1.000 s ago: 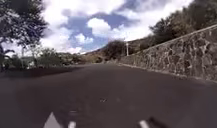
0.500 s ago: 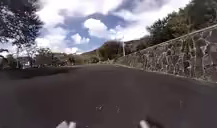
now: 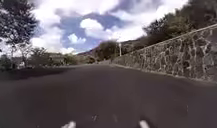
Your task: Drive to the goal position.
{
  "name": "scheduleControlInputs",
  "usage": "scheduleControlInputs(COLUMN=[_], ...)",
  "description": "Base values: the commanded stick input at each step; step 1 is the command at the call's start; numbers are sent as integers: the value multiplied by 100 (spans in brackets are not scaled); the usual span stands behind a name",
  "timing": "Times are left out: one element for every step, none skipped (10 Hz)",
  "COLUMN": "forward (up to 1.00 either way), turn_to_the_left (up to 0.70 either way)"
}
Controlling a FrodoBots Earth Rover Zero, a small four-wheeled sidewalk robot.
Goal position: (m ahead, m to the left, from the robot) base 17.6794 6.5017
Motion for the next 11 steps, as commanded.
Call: scheduleControlInputs(forward=[50, 50, 50, 50, 50, 50, 50, 50, 50, 50, 50], turn_to_the_left=[0, 0, 0, 0, 0, 0, 0, 0, 0, 0, 0])
